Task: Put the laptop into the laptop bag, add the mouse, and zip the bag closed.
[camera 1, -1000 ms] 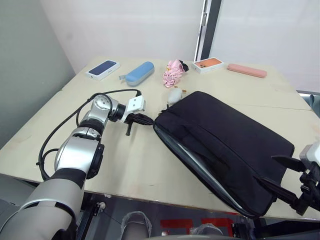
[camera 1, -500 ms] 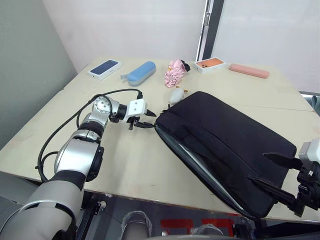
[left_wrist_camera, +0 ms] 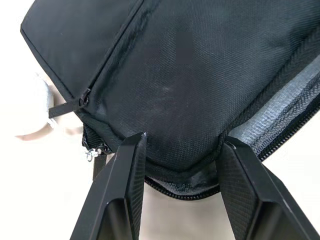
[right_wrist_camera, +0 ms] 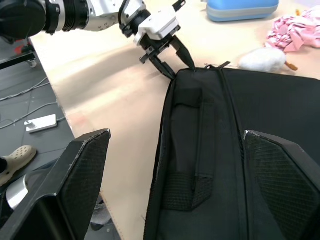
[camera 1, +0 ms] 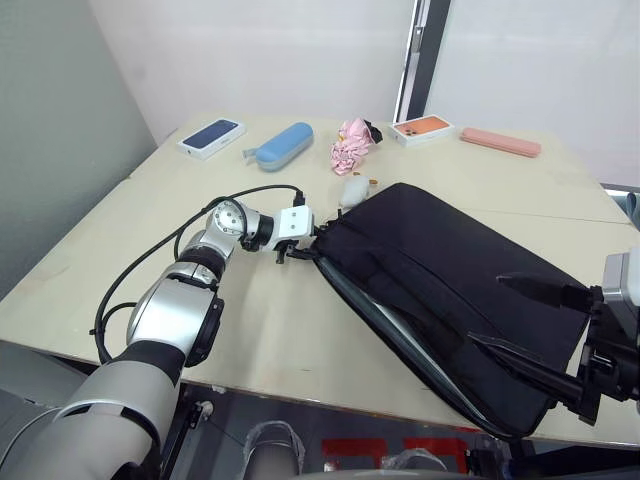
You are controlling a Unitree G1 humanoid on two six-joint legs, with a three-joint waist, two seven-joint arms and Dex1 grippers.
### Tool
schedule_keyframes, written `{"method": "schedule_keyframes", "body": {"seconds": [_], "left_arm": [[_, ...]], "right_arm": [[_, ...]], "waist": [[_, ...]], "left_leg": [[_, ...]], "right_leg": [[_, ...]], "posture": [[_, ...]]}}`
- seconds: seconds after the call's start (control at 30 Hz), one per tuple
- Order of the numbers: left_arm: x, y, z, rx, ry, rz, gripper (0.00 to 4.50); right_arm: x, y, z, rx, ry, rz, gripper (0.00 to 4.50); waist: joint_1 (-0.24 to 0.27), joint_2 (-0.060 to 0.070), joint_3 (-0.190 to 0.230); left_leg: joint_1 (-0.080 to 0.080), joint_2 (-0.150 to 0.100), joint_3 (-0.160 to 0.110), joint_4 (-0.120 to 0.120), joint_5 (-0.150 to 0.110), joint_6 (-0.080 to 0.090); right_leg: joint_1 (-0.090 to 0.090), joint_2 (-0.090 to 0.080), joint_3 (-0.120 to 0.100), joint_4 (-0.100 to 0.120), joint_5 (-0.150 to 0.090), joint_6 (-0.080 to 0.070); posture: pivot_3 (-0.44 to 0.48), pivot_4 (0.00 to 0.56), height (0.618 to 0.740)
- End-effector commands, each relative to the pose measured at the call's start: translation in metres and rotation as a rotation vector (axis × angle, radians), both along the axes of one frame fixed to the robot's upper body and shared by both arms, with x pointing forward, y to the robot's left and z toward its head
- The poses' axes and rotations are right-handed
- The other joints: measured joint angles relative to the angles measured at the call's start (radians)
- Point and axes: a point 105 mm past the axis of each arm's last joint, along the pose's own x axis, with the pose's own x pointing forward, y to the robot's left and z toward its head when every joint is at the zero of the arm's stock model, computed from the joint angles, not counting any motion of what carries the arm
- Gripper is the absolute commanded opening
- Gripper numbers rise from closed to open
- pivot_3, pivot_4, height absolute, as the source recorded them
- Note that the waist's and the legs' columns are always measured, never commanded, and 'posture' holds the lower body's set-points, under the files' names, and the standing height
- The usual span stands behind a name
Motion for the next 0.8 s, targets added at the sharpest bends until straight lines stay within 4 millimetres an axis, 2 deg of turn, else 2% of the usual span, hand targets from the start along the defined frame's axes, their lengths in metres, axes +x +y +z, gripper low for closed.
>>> {"method": "schedule_keyframes", "body": {"seconds": [0.03, 0.17, 0.3, 0.37, 0.5, 0.57, 0.67, 0.8], "left_arm": [[0.003, -0.007, 0.025, -0.091, -0.018, -0.025, 1.31], [-0.001, -0.003, 0.026, -0.098, 0.005, -0.045, 0.02], [0.001, 0.003, 0.031, -0.105, 0.015, -0.03, 0.02], [0.001, 0.008, 0.032, -0.093, 0.03, -0.021, 0.02], [-0.002, 0.021, 0.033, -0.057, 0.039, -0.031, 0.02], [-0.002, 0.027, 0.036, -0.061, 0.027, -0.028, 0.02], [-0.003, 0.033, 0.037, -0.059, 0.009, -0.026, 0.02], [-0.005, 0.04, 0.036, -0.059, -0.01, -0.021, 0.02]], "right_arm": [[-0.001, 0.002, 0.01, -0.019, -0.051, -0.004, 4.5], [-0.001, 0.0, 0.009, -0.023, -0.041, -0.02, 4.5], [-0.001, -0.006, 0.004, -0.034, -0.028, -0.052, 4.5], [0.001, -0.015, -0.005, -0.064, -0.001, -0.105, 4.5], [0.001, -0.044, -0.039, -0.132, 0.126, -0.244, 4.5], [-0.01, -0.047, -0.056, -0.135, 0.197, -0.236, 4.5], [-0.017, -0.054, -0.072, -0.186, 0.214, -0.263, 4.5], [-0.027, -0.055, -0.106, -0.212, 0.314, -0.283, 4.5]], "waist": [[0.001, 0.0, 0.0], [0.003, 0.0, 0.0], [0.003, 0.0, 0.0], [0.003, 0.0, 0.0], [-0.008, 0.0, 0.0], [-0.012, 0.0, 0.001], [-0.017, 0.0, 0.001], [-0.019, 0.0, 0.001]], "left_leg": [[0.0, 0.0, 0.0, 0.0, 0.0, 0.0], [0.0, 0.0, 0.0, 0.0, 0.0, 0.0], [-0.001, 0.0, 0.0, -0.001, 0.0, 0.0], [-0.001, 0.0, 0.0, -0.001, 0.0, 0.0], [-0.001, 0.0, 0.0, -0.002, 0.0, 0.0], [-0.001, 0.0, 0.0, -0.003, 0.0, -0.001], [-0.001, 0.0, 0.0, -0.005, -0.001, -0.001], [0.0, 0.0, 0.001, -0.004, -0.001, -0.001]], "right_leg": [[0.0, 0.0, 0.0, 0.0, 0.0, 0.0], [0.0, 0.0, 0.0, 0.0, 0.0, 0.0], [0.0, 0.0, 0.0, -0.002, 0.0, 0.0], [-0.001, 0.0, -0.001, -0.002, 0.0, 0.0], [-0.001, 0.0, -0.001, -0.003, 0.0, 0.0], [-0.001, 0.0, -0.001, -0.003, 0.0, 0.0], [-0.001, 0.001, -0.001, -0.004, -0.001, 0.0], [-0.001, 0.0, 0.0, -0.004, 0.0, 0.0]], "posture": [[0.0, 0.15, 0.74], [0.0, 0.15, 0.74], [0.0, 0.15, 0.74], [0.0, 0.15, 0.74], [0.0, 0.15, 0.74], [0.0, 0.15, 0.74], [0.0, 0.15, 0.74], [0.0, 0.15, 0.74]]}}
